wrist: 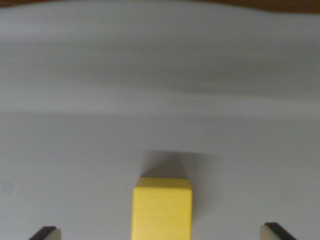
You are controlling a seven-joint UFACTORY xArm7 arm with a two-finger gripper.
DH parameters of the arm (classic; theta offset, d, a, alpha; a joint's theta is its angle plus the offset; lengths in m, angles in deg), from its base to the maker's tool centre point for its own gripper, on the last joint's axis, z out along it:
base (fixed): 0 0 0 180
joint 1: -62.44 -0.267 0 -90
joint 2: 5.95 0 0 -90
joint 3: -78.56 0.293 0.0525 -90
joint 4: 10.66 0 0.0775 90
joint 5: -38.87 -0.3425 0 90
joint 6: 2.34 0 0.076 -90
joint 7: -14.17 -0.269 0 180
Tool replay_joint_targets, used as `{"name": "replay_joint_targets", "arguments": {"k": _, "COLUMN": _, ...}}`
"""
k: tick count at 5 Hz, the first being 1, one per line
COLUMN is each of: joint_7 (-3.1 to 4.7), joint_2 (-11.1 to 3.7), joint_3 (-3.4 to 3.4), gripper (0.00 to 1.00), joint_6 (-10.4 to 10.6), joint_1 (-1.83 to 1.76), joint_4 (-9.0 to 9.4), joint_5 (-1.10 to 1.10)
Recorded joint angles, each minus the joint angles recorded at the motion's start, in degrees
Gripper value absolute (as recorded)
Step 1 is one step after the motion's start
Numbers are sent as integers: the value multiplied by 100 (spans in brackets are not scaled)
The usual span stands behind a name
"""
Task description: Pick yellow cube
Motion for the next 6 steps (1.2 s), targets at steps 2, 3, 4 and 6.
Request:
{"name": "replay_joint_targets", "arguments": {"k": 2, "joint_7": 5, "joint_2": -209, "joint_3": 6, "gripper": 0, "joint_6": 238, "joint_1": -1, "joint_4": 91, "joint_5": -34}}
{"name": "replay_joint_targets", "arguments": {"k": 3, "joint_7": 5, "joint_2": -209, "joint_3": 6, "gripper": 0, "joint_6": 238, "joint_1": -1, "joint_4": 91, "joint_5": -34}}
{"name": "replay_joint_targets", "arguments": {"k": 4, "joint_7": 9, "joint_2": -401, "joint_3": 11, "gripper": 0, "joint_6": 458, "joint_1": -1, "joint_4": 175, "joint_5": -66}}
{"name": "replay_joint_targets", "arguments": {"k": 6, "joint_7": 13, "joint_2": -566, "joint_3": 15, "gripper": 0, "joint_6": 645, "joint_1": -2, "joint_4": 247, "joint_5": -93}}
